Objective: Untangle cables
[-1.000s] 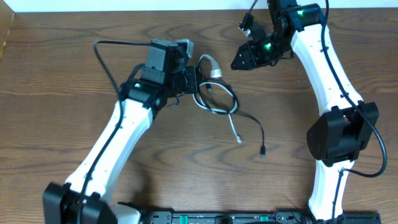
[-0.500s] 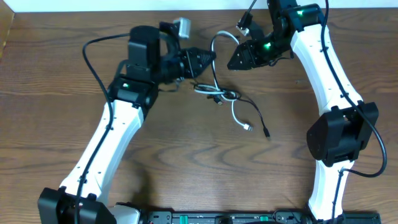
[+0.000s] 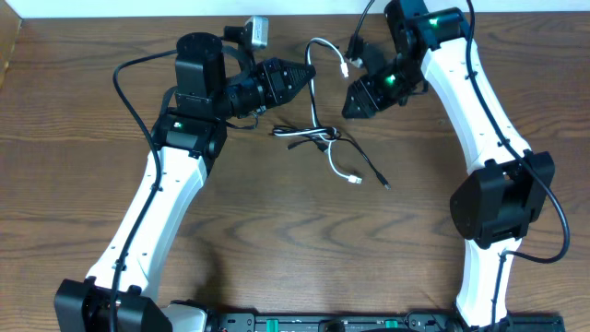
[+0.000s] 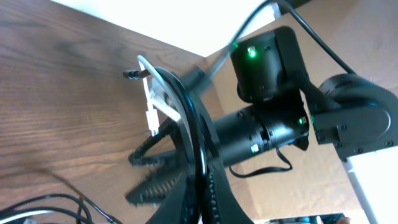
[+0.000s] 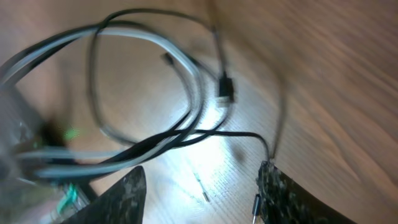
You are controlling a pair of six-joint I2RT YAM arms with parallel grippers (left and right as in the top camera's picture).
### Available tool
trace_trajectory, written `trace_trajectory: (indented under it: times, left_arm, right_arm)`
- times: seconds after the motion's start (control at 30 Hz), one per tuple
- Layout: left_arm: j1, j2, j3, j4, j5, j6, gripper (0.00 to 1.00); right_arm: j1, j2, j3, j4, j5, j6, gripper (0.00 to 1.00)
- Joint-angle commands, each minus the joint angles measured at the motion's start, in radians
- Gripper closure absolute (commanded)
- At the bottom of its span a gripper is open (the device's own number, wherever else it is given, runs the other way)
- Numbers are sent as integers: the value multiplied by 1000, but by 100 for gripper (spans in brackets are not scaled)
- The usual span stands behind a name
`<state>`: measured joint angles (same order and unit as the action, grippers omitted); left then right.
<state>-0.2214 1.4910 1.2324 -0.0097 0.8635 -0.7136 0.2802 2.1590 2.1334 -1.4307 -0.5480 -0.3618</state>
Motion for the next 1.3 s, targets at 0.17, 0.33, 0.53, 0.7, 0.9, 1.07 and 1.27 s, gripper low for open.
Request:
trace_trajectory:
  times: [0.17,0.33,0.53,0.7,0.9,1.07,1.27]
  left_arm:
    - [5,-22,9,72,-18,-200,93]
    - [4,-22,9,103,-15,-269,92]
    - [4,-22,9,98,-14,-285,92]
    - [4,-22,9,98,-11,-287,93]
    - [-5,-22,9,86,-29,-278,92]
    - [-12,-22,9,-61,-134,-172,93]
    - [-27,-21,8,-218,-327,-29,93]
  right_arm:
    - [-18,-25,-5,-143,-276,-584,44]
    - [-15,-25,-18,-144,-311,-689,50]
    - [9,-25,-80,-58,-325,-765,53]
    - [21,-25,-147,35,-331,-765,56]
    - [21,-25,-152,79,-395,-759,71]
    - [18,-26,-149,127,-417,-589,99]
    - [28,-63,-140,123,-304,-353,98]
